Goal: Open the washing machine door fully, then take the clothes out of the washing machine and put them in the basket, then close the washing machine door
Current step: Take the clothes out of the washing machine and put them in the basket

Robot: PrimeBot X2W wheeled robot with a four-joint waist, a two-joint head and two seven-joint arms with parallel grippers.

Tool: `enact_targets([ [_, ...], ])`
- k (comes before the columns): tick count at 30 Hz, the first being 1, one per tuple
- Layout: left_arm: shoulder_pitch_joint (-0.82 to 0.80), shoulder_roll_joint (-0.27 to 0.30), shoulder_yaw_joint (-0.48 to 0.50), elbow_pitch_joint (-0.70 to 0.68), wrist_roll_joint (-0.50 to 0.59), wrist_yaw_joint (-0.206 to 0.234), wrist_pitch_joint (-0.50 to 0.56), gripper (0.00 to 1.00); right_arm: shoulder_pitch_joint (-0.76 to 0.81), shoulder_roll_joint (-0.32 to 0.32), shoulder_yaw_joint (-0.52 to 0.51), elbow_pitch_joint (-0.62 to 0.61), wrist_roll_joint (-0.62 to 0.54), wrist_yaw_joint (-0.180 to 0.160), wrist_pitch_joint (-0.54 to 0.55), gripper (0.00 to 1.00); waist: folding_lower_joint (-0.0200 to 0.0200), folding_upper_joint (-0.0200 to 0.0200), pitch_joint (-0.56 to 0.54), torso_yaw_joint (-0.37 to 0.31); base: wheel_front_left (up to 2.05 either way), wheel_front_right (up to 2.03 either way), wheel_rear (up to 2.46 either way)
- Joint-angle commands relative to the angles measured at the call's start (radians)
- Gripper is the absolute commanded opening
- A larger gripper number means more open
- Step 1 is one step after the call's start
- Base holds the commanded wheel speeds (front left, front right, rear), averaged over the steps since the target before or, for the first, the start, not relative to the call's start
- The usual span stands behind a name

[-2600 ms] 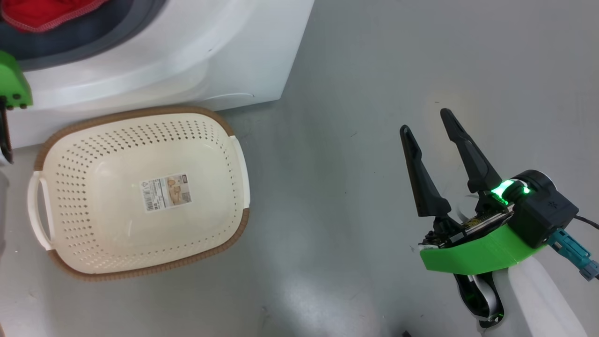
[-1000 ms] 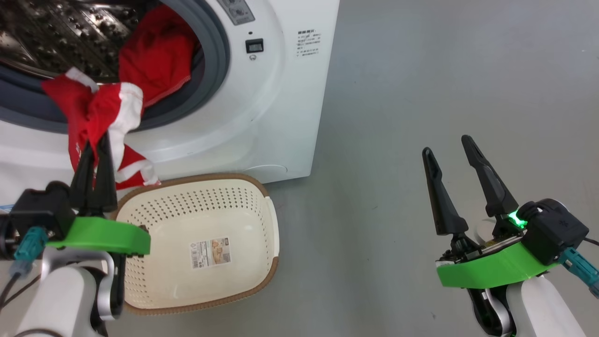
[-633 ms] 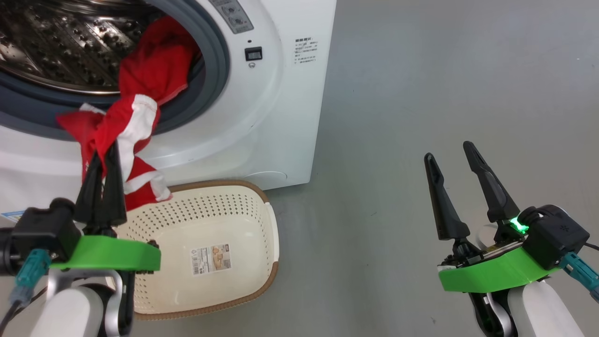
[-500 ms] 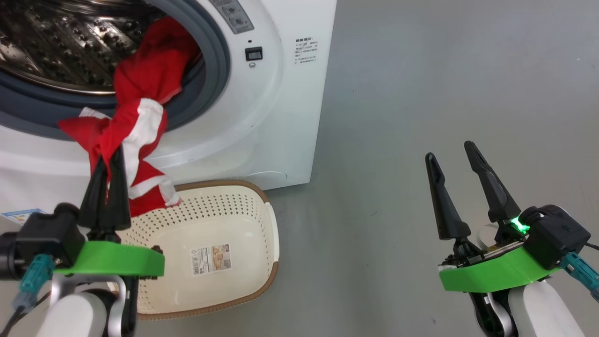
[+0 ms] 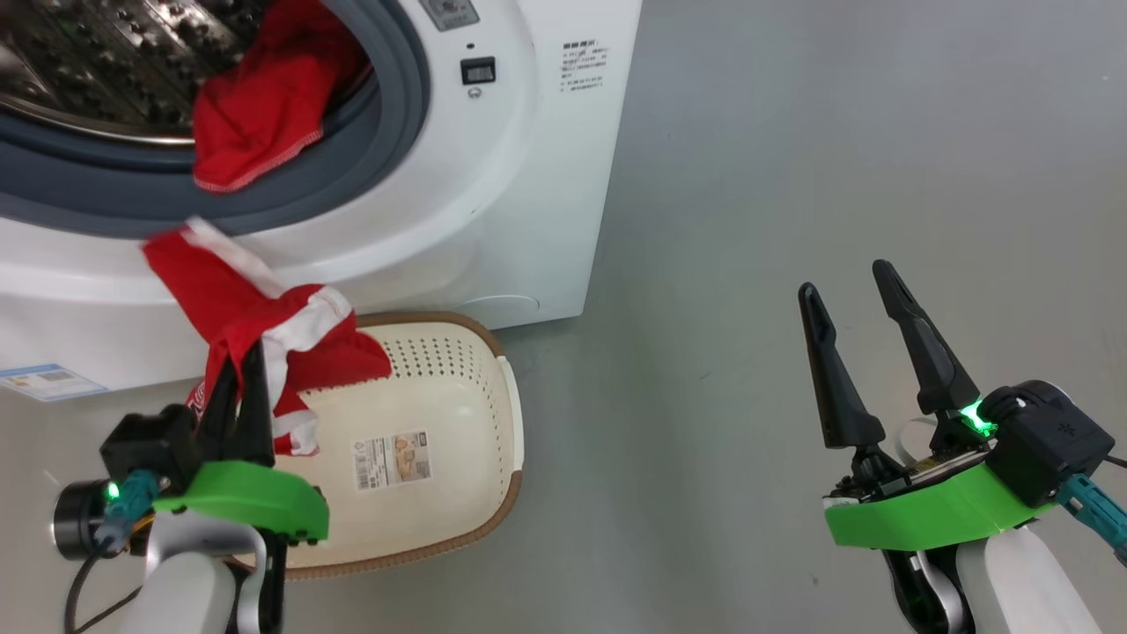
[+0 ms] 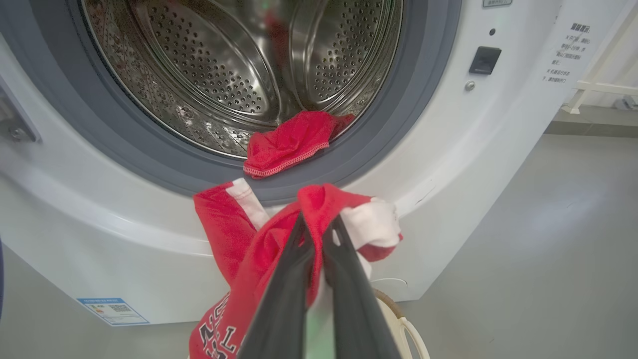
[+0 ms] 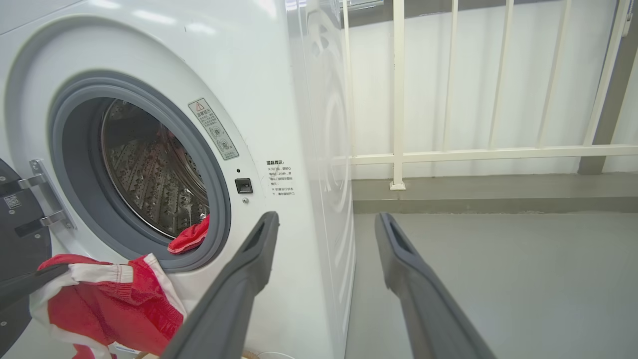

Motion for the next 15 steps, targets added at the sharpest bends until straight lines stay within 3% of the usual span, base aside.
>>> enact_targets([
  [1,-0.045,0.016,0.03,0.002,-0.008,-0.007,-0.016,0.0,-0.012,0.0,0.019,-0.03,0.004,0.006,-0.006,1.0,0.0,0.0,0.013,0.0,0.0,0.0,0.0],
  [15,-0.247,-0.053,0.007,0.484,-0.012,-0.091,-0.065,0.0,-0.051,0.0,0.04,-0.031,0.02,0.006,-0.006,1.0,0.0,0.0,0.103,-0.018,0.0,0.0,0.0],
])
